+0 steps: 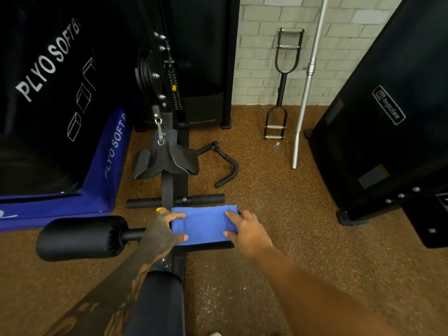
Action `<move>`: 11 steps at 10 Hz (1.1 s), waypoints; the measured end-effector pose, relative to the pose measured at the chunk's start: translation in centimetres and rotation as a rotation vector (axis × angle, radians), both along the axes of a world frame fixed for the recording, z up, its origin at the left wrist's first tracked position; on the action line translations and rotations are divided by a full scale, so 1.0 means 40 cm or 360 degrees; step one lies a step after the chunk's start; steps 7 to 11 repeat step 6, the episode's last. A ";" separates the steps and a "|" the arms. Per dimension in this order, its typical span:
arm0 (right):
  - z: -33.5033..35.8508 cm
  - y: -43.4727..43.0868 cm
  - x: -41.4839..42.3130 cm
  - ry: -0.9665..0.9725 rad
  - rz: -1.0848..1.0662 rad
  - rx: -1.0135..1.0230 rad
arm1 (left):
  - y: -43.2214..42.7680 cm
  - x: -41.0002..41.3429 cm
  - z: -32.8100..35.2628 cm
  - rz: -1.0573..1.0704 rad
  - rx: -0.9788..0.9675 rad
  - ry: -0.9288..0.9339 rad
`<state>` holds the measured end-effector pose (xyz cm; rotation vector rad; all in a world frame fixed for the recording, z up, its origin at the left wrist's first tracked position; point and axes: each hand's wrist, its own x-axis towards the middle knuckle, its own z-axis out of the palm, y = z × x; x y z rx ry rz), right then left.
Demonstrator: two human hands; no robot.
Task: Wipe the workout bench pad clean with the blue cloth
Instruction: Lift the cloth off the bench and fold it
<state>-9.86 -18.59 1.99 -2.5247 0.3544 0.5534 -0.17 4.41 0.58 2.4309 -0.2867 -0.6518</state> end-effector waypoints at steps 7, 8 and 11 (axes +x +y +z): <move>-0.014 0.019 0.002 -0.0020 0.0418 -0.0400 | 0.002 -0.011 -0.033 -0.0689 0.0867 -0.0352; -0.014 0.019 0.002 -0.0020 0.0418 -0.0400 | 0.002 -0.011 -0.033 -0.0689 0.0867 -0.0352; -0.014 0.019 0.002 -0.0020 0.0418 -0.0400 | 0.002 -0.011 -0.033 -0.0689 0.0867 -0.0352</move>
